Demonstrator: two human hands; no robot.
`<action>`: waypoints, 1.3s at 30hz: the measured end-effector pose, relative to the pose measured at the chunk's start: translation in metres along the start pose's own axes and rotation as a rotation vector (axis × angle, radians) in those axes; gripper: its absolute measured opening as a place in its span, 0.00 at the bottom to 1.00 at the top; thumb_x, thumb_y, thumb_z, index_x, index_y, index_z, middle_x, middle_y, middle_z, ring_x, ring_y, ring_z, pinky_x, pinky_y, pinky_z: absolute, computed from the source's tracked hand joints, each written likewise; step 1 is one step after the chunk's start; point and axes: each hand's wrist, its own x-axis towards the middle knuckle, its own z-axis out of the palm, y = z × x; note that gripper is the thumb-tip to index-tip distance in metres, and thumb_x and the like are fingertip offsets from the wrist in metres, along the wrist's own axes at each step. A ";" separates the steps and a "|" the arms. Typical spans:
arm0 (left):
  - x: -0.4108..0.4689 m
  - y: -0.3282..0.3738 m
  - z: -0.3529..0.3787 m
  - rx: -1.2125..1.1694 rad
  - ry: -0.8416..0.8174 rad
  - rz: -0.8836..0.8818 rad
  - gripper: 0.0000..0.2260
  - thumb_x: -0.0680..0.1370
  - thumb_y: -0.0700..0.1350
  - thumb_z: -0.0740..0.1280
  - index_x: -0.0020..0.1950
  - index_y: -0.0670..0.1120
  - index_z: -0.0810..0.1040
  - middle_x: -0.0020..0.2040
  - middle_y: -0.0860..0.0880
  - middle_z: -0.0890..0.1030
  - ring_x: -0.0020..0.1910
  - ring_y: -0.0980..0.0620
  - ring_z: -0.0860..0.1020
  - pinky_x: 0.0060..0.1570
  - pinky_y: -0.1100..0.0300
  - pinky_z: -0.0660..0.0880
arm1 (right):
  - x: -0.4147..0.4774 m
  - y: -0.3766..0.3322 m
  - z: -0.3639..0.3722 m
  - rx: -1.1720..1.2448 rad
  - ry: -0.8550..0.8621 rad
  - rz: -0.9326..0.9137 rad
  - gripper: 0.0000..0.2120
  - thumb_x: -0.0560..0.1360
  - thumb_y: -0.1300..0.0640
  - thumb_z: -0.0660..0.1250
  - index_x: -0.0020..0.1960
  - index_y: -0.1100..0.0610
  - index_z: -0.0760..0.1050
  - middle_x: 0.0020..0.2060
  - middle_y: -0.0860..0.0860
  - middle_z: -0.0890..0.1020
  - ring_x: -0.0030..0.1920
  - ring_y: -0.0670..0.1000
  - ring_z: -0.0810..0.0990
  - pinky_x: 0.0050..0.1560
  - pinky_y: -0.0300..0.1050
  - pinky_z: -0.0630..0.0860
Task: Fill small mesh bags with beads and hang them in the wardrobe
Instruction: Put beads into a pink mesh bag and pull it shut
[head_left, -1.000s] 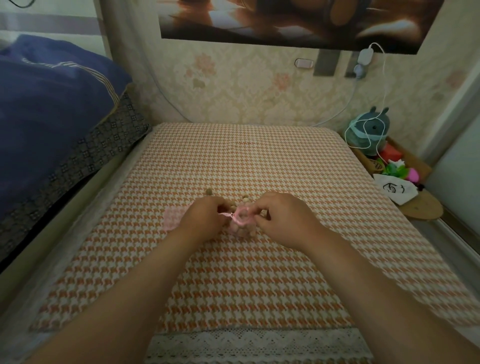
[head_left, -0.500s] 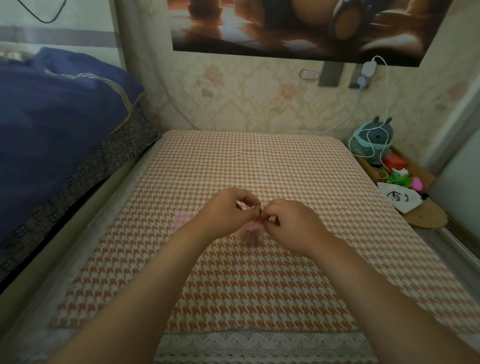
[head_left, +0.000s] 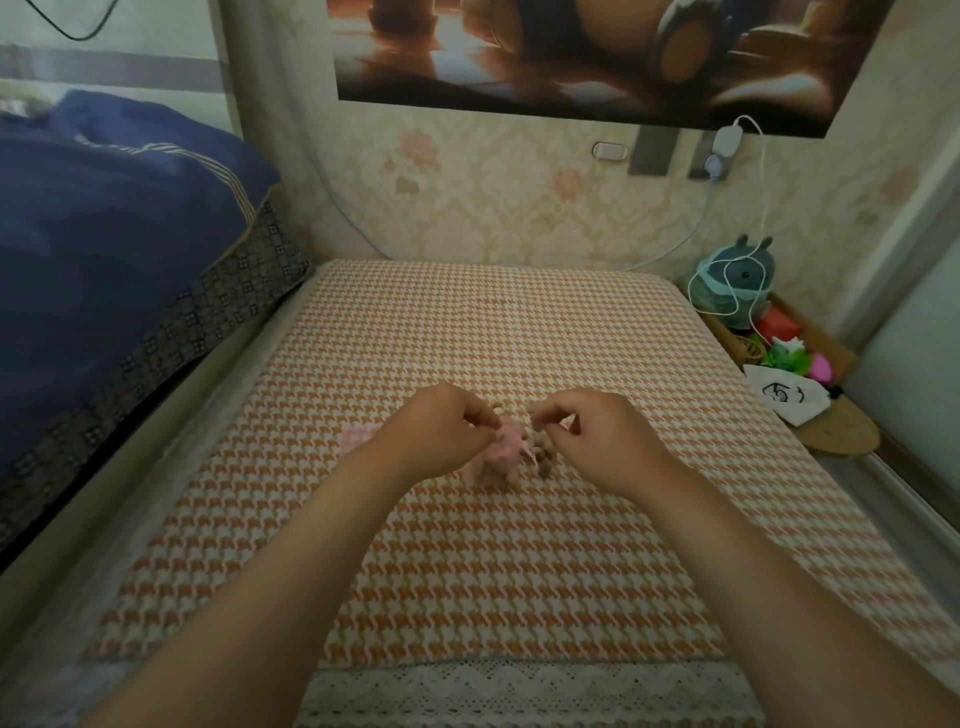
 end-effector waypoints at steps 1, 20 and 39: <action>0.000 0.000 0.000 0.008 0.006 0.000 0.09 0.77 0.47 0.69 0.55 0.51 0.85 0.58 0.55 0.83 0.50 0.58 0.80 0.46 0.65 0.75 | 0.000 0.006 0.001 -0.029 -0.021 0.028 0.09 0.79 0.54 0.67 0.56 0.45 0.83 0.52 0.40 0.84 0.45 0.38 0.78 0.50 0.44 0.79; 0.003 -0.005 -0.001 -0.045 0.000 -0.004 0.10 0.77 0.47 0.70 0.57 0.51 0.84 0.58 0.55 0.82 0.50 0.60 0.77 0.48 0.65 0.72 | 0.010 -0.001 0.009 0.062 0.043 0.068 0.06 0.76 0.51 0.72 0.53 0.45 0.82 0.48 0.40 0.84 0.44 0.38 0.80 0.48 0.43 0.78; 0.004 -0.016 0.000 -0.139 -0.014 0.004 0.12 0.77 0.45 0.69 0.60 0.49 0.83 0.59 0.54 0.82 0.54 0.58 0.79 0.55 0.63 0.74 | 0.006 -0.027 0.017 -0.018 0.038 -0.113 0.06 0.77 0.44 0.69 0.51 0.41 0.83 0.50 0.38 0.78 0.39 0.35 0.73 0.39 0.35 0.66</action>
